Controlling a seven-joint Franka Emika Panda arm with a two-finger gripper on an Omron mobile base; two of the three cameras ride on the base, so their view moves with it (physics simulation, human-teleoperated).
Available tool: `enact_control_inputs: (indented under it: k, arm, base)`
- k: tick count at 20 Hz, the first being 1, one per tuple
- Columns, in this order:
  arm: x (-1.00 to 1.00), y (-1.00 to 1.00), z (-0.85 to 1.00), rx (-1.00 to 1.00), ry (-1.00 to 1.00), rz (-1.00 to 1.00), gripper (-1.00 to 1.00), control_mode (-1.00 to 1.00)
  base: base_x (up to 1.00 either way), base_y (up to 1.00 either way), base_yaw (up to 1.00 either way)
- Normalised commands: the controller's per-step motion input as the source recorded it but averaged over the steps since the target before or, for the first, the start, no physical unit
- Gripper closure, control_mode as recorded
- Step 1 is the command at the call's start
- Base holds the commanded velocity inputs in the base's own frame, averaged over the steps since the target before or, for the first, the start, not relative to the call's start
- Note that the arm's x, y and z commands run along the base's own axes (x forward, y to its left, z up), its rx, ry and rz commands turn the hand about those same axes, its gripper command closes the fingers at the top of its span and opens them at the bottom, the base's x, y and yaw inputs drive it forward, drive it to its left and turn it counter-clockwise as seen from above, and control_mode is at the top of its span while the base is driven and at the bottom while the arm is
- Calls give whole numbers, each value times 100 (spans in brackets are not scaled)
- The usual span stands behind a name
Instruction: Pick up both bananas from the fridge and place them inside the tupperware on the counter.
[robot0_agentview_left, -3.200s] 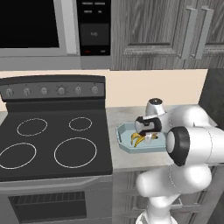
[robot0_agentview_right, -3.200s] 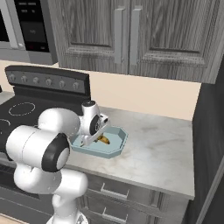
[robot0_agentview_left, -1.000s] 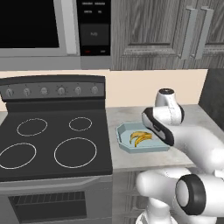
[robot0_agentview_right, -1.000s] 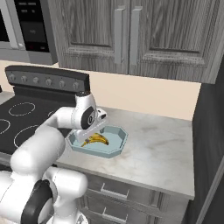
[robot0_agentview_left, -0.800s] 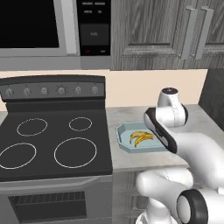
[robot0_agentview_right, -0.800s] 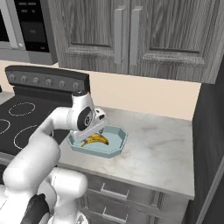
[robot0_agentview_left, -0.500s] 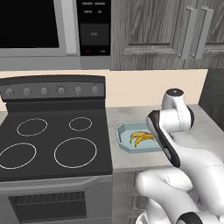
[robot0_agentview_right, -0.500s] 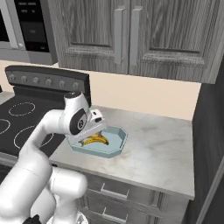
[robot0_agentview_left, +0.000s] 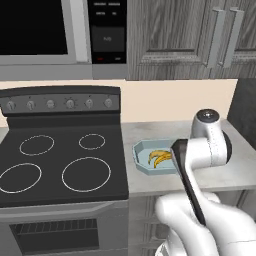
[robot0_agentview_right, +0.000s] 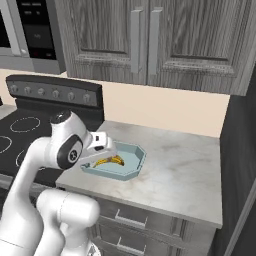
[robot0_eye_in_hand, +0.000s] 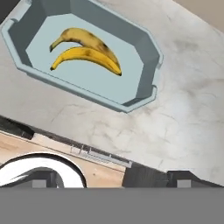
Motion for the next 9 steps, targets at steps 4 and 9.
enact_control_inputs:
  k: [4,9]
  arm:
    - [-46,0,47,0,-28,-23,-100,-100]
    - [-45,0,49,0,-38,-12,-100,-100]
  base:
    - [0,0,0]
    - [0,0,0]
